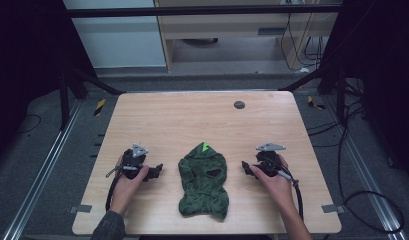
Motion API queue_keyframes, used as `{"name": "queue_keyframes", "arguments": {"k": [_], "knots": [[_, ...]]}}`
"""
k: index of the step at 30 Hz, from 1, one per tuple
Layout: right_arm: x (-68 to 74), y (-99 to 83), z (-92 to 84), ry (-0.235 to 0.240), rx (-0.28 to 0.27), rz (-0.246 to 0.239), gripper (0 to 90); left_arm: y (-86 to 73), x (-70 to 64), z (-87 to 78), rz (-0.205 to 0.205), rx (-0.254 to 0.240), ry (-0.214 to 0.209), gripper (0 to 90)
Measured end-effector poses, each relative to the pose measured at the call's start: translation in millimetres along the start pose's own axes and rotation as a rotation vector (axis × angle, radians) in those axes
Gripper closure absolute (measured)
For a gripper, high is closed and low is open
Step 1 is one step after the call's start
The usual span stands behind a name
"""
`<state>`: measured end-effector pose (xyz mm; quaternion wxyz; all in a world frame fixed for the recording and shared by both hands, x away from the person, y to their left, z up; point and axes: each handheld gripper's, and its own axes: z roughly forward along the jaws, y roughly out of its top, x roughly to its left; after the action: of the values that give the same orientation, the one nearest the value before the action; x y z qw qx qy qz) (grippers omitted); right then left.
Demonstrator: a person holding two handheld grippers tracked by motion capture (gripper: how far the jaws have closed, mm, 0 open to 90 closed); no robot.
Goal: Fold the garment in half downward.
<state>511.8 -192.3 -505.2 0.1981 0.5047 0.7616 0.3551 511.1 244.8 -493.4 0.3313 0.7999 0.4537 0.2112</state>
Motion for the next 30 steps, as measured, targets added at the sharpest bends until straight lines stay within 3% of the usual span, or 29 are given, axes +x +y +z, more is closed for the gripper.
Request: {"name": "queue_keyframes", "arguments": {"k": [4,8,15,19,22,25,27,30], "knots": [[6.2,9.2,-1.6,0.04,0.021,-0.062,28.4,15.9,-6.6,-1.1,0.043,-0.019,-0.037,5.7],[13.7,22.3,-2.8,0.093,0.03,-0.11,36.6,32.9,-10.1,1.6,0.039,-0.009,-0.116,7.3],[29.7,46.5,2.2,0.18,0.04,-0.19,58.6,57.0,-18.2,12.4,0.072,0.024,-0.171,15.5],[41.0,58.8,8.4,0.221,0.052,-0.229,68.4,66.8,-27.5,16.9,0.119,0.03,-0.2,24.3],[47.3,65.1,13.3,0.23,0.062,-0.256,69.0,69.6,-32.6,23.8,0.128,0.051,-0.229,27.5],[51.9,69.7,19.3,0.251,0.071,-0.248,66.9,68.6,-36.9,29.2,0.137,0.07,-0.255,29.3],[53.0,70.6,23.8,0.26,0.075,-0.233,63.0,65.9,-38.7,32.4,0.154,0.08,-0.248,28.9],[55.4,68.3,32.7,0.268,0.101,-0.23,57.4,61.1,-38.1,37.4,0.143,0.1,-0.259,27.8]]}}
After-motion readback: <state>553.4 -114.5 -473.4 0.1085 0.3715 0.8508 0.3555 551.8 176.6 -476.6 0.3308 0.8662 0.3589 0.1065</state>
